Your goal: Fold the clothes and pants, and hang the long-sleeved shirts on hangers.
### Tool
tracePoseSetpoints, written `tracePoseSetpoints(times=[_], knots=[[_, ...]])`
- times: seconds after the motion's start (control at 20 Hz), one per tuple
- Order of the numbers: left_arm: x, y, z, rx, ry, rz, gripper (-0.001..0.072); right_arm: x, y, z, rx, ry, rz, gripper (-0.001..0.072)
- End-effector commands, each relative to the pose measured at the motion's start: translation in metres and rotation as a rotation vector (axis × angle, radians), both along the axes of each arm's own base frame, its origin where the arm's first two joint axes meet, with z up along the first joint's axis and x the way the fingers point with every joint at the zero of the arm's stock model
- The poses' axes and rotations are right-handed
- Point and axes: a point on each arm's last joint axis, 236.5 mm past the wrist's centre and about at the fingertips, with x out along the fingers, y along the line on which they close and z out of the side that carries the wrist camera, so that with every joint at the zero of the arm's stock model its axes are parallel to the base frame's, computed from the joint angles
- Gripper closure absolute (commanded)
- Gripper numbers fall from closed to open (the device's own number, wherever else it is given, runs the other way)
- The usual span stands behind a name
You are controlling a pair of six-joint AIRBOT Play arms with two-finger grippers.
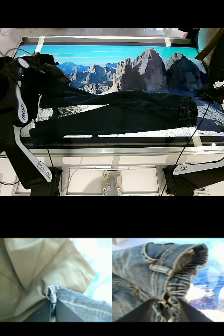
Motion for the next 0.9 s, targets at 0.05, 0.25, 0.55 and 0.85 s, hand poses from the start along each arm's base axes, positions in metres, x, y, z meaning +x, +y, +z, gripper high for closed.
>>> tracePoseSetpoints(times=[0.05, 0.25, 0.55, 0.85], knots=[[0.001, 0.006, 0.06, 0.03, -0.103, 0.011, 0.0689, 0.012, -0.007, -0.03, 0.011, 0.005, -0.024, 0.018], [-0.007, 0.001, 0.061, 0.01, -0.068, 0.017, 0.0689, 0.038, 0.001, -0.075, 0.062, 0.008, -0.039, 0.0181], [-0.007, 0.002, 0.061, 0.003, -0.065, 0.033, 0.0689, 0.091, 0.035, -0.091, 0.079, -0.145, 0.033, 0.0673], [-0.015, 0.037, 0.101, 0.108, -0.119, 0.114, 0.0689, 0.077, 0.016, -0.004, 0.018, -0.223, 0.104, 0.0673]])
